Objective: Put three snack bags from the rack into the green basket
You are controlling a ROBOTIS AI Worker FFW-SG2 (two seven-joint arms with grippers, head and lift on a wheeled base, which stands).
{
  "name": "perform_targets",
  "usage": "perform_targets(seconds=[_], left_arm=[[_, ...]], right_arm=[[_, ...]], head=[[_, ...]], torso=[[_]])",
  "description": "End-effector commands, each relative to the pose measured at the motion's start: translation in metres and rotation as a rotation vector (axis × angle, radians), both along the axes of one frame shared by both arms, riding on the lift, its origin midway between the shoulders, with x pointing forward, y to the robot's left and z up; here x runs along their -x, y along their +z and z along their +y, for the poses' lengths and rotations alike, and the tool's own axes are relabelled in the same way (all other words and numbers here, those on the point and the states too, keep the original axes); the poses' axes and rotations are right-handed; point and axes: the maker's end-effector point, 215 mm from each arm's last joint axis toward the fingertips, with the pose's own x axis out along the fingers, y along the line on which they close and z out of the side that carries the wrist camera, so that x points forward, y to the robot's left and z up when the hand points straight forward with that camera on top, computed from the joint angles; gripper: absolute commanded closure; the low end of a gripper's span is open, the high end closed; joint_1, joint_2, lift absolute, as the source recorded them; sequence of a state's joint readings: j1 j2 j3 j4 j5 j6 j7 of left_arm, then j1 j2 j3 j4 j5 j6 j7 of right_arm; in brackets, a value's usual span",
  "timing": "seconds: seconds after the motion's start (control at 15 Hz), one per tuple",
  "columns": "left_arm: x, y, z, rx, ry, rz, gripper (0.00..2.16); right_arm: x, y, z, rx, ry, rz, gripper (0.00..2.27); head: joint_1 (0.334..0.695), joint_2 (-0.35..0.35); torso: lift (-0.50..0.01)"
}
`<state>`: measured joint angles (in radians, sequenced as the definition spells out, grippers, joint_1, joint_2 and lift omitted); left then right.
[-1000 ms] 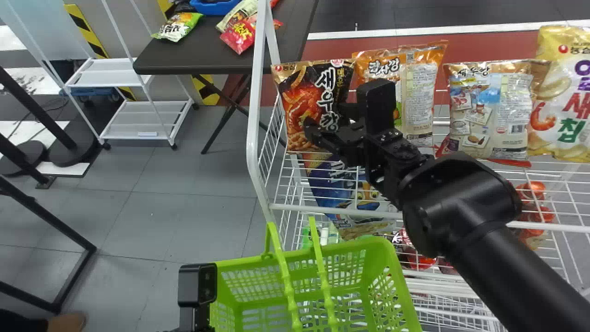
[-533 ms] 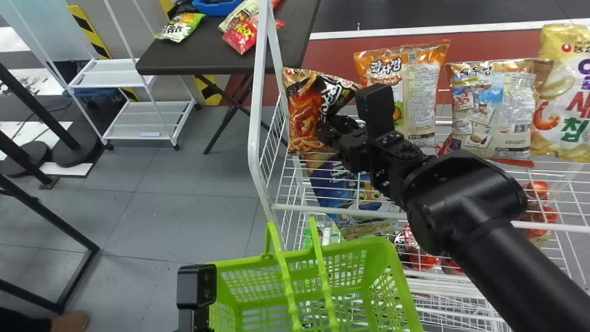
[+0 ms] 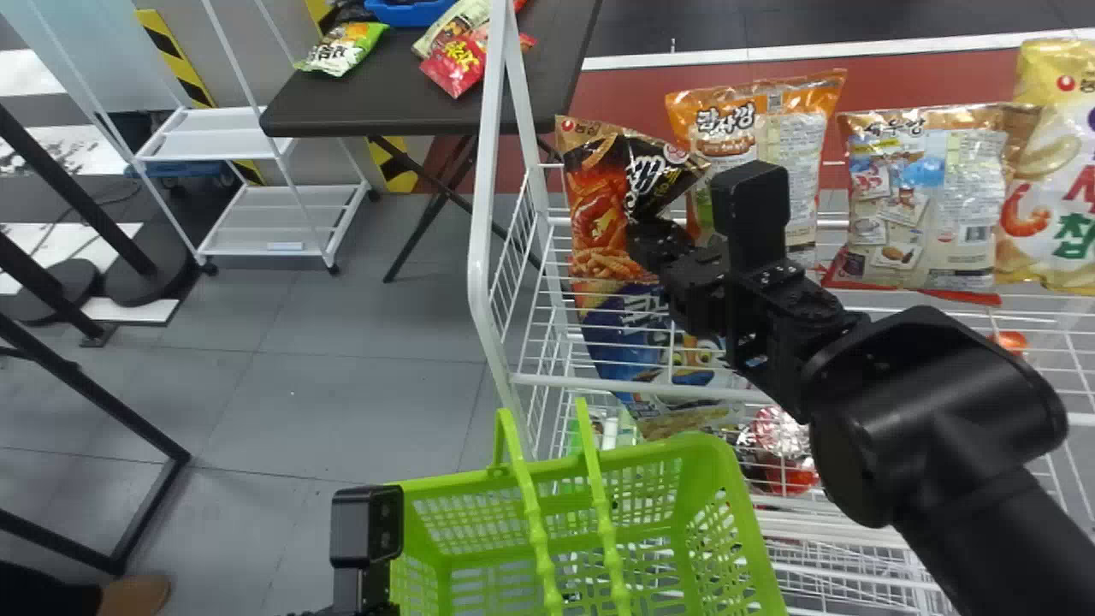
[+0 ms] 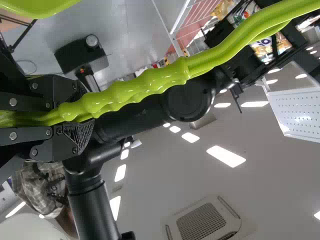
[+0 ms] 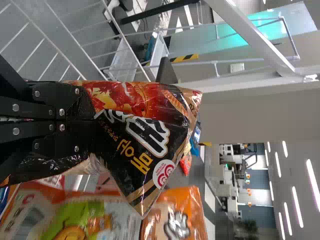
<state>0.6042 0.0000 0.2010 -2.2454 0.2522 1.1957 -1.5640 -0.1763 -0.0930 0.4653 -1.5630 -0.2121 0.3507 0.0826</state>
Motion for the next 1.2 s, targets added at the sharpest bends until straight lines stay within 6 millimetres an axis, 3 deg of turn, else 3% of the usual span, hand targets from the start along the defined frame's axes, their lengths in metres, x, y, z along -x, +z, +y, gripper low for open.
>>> perform_targets(seconds=[0.0, 0.27, 0.6, 0.87, 1.13], left_arm=[[-0.004, -0.005, 0.002, -0.024, 0.008, 0.001, 2.15], [-0.02, -0.017, 0.016, -0.08, 0.042, -0.005, 2.15], [-0.041, -0.02, 0.041, -0.112, 0.102, 0.009, 2.15], [-0.049, -0.022, 0.047, -0.115, 0.118, 0.009, 2.15], [-0.054, -0.022, 0.047, -0.11, 0.119, 0.007, 2.15]], right_arm=[[0.017, 0.016, -0.022, -0.026, -0.002, -0.021, 2.25], [0.057, 0.039, -0.033, -0.069, 0.034, -0.013, 2.25], [0.099, 0.019, -0.045, -0.034, 0.075, 0.141, 2.25], [0.14, 0.0, -0.065, 0.04, 0.11, 0.255, 2.25], [0.187, -0.006, -0.071, 0.066, 0.178, 0.387, 2.25]], head=[[0.695, 0.144], [0.695, 0.104], [0.695, 0.129], [0.695, 0.138], [0.695, 0.126]], torso=[[0.0], [0.0], [0.0], [0.0], [0.0]])
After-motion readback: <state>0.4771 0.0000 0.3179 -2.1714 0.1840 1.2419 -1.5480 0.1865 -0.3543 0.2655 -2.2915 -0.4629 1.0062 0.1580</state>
